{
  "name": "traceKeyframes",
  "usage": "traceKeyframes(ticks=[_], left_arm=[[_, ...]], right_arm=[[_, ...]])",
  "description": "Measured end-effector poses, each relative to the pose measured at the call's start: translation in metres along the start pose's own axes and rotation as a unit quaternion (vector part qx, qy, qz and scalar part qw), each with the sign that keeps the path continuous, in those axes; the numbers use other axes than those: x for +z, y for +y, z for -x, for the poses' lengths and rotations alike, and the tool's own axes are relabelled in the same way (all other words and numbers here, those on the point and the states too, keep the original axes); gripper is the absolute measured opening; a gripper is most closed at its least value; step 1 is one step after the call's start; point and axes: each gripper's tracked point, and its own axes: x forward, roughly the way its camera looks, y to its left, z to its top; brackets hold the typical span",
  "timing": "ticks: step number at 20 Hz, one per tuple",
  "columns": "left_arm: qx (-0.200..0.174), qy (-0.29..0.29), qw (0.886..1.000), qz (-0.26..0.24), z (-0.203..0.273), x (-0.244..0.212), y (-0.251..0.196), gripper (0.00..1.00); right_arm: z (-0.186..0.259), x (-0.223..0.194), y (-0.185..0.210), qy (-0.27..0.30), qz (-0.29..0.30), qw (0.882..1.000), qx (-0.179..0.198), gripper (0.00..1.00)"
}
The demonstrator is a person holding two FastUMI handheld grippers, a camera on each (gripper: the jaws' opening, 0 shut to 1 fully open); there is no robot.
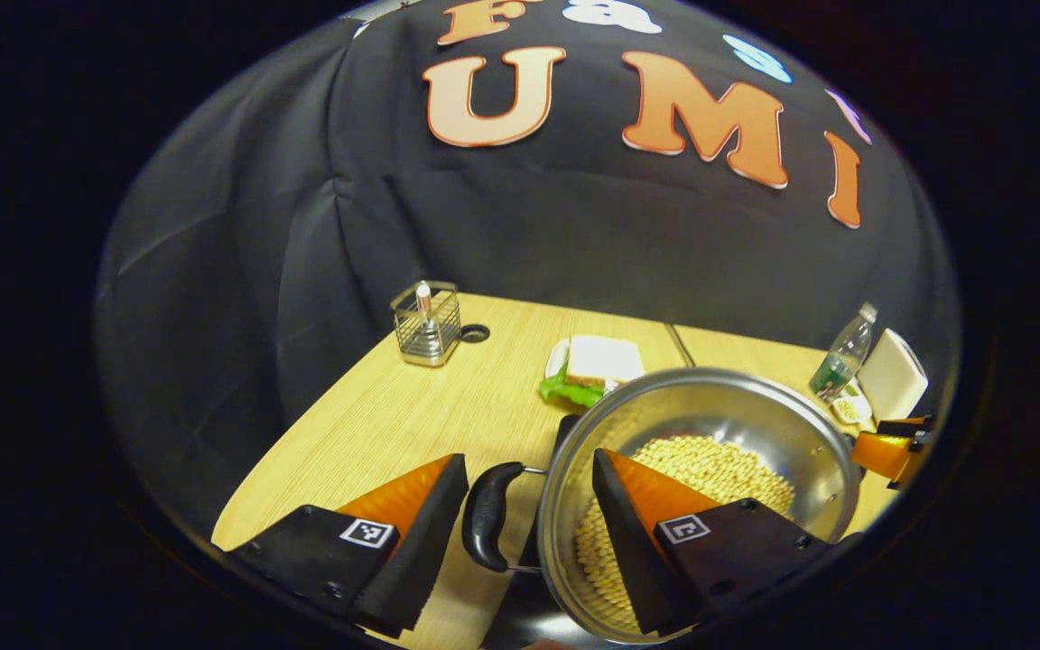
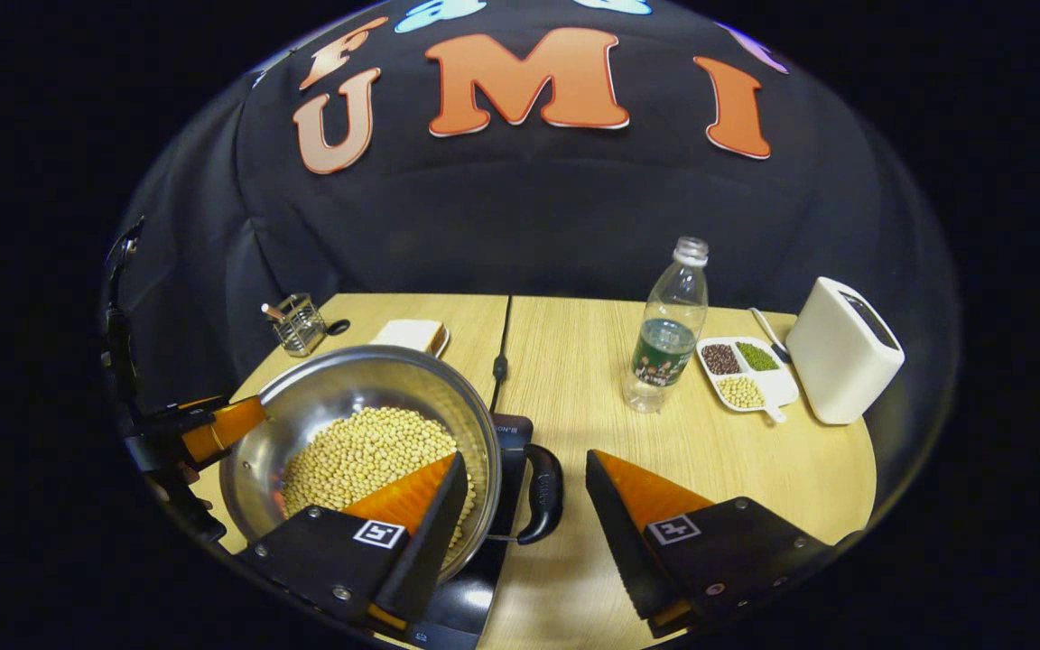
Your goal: First push the handle of the pot to place it horizontally, then grasp the pot with both hands and set it on the induction cooktop.
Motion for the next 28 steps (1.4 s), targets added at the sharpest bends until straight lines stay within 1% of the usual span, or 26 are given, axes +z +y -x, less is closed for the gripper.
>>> traceKeyframes(ticks=[1, 2, 4, 5, 7, 9, 11, 12, 13, 15, 18, 21, 24, 25, 26, 27, 28], left_arm=[[-0.010, -0.013, 1.000, 0.005, 0.011, 0.008, -0.007, 0.87], [-0.019, -0.030, 0.999, 0.008, 0.021, 0.019, -0.014, 0.95], [-0.021, -0.069, 0.997, 0.002, 0.045, 0.048, -0.020, 0.96], [-0.019, -0.091, 0.996, -0.005, 0.057, 0.064, -0.022, 0.95], [-0.019, -0.131, 0.991, -0.013, 0.085, 0.096, -0.030, 0.95], [-0.030, -0.165, 0.986, -0.015, 0.119, 0.123, -0.040, 0.95], [-0.037, -0.194, 0.980, -0.020, 0.149, 0.150, -0.046, 0.96], [-0.042, -0.204, 0.978, -0.023, 0.163, 0.156, -0.047, 1.00], [-0.049, -0.217, 0.975, -0.024, 0.177, 0.165, -0.050, 0.99], [-0.051, -0.237, 0.970, -0.019, 0.203, 0.181, -0.047, 0.99], [-0.052, -0.267, 0.962, -0.011, 0.247, 0.210, -0.038, 1.00], [-0.035, -0.285, 0.958, -0.023, 0.281, 0.232, -0.023, 1.00], [-0.020, -0.316, 0.948, -0.028, 0.324, 0.257, -0.014, 0.99], [-0.023, -0.324, 0.945, -0.026, 0.333, 0.265, -0.016, 1.00], [-0.026, -0.332, 0.943, -0.025, 0.350, 0.273, -0.014, 1.00], [-0.026, -0.342, 0.939, -0.024, 0.366, 0.282, -0.011, 0.99], [-0.025, -0.355, 0.934, -0.026, 0.383, 0.291, -0.007, 0.99]], right_arm=[[0.011, 0.007, -0.003, -0.012, 0.003, 1.000, 0.000, 0.85], [0.021, 0.015, -0.007, -0.028, 0.006, 1.000, -0.002, 0.86], [0.043, 0.034, -0.018, -0.064, 0.011, 0.998, -0.009, 0.88], [0.056, 0.044, -0.025, -0.083, 0.012, 0.996, -0.013, 0.89], [0.084, 0.064, -0.038, -0.117, 0.006, 0.993, -0.016, 0.91], [0.112, 0.083, -0.052, -0.151, 0.004, 0.988, -0.022, 0.93], [0.146, 0.105, -0.067, -0.195, 0.008, 0.980, -0.030, 0.93], [0.160, 0.110, -0.069, -0.207, 0.011, 0.978, -0.027, 0.93], [0.173, 0.111, -0.071, -0.212, 0.014, 0.977, -0.022, 0.93], [0.200, 0.118, -0.076, -0.230, 0.020, 0.973, -0.020, 0.93], [0.246, 0.146, -0.095, -0.277, 0.033, 0.960, -0.031, 0.93], [0.287, 0.168, -0.110, -0.308, 0.045, 0.949, -0.042, 0.93], [0.329, 0.185, -0.125, -0.340, 0.058, 0.937, -0.059, 0.93], [0.343, 0.190, -0.128, -0.352, 0.063, 0.931, -0.067, 0.93], [0.356, 0.197, -0.132, -0.365, 0.069, 0.926, -0.073, 0.96], [0.369, 0.201, -0.134, -0.377, 0.071, 0.920, -0.077, 0.93], [0.385, 0.205, -0.135, -0.389, 0.071, 0.915, -0.077, 0.93]])
